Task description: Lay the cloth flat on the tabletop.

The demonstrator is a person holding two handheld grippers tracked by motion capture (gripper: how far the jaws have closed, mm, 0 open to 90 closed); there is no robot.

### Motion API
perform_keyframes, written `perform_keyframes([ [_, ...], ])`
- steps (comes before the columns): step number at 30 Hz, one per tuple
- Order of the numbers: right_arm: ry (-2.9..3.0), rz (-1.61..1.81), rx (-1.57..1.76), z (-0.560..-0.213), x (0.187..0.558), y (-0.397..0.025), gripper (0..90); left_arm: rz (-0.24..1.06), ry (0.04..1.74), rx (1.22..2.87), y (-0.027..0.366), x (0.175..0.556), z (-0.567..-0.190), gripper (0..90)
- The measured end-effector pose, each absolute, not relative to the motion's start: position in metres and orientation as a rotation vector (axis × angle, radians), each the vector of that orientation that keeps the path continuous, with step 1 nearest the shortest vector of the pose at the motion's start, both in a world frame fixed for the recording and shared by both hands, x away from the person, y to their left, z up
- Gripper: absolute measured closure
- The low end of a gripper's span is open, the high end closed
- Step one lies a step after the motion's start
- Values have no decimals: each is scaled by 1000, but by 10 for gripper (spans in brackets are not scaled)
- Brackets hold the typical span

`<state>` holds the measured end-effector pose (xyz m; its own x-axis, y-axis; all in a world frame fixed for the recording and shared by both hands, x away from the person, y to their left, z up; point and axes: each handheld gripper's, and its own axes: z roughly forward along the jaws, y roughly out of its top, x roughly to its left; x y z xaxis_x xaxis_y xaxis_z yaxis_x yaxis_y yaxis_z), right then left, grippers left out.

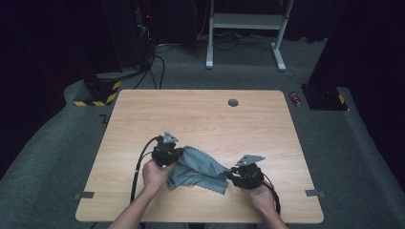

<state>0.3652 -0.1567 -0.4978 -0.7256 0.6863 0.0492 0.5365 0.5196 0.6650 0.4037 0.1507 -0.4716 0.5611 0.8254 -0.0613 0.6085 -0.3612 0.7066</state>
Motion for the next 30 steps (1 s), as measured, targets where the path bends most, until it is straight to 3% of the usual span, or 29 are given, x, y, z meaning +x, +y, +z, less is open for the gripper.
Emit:
perform_keyframes([
  [3, 2515, 955, 1009, -498, 367, -150, 849, 420, 1132, 2100, 149, 402, -471, 887],
  [5, 2482, 969, 995, -492, 368, -148, 890, 434, 1138, 2085, 151, 401, -468, 887],
  [17, 2380, 919, 1069, -456, 414, -133, 886, 544, 1219, 2048, 155, 422, -471, 878],
  [22, 2384, 858, 1145, -463, 433, -119, 761, 563, 1271, 2050, 159, 426, -478, 749],
  [26, 2374, 878, 1152, -466, 427, -124, 750, 564, 1280, 2052, 167, 416, -478, 649],
  [30, 2354, 921, 1166, -469, 415, -134, 753, 533, 1266, 2047, 173, 403, -483, 620],
])
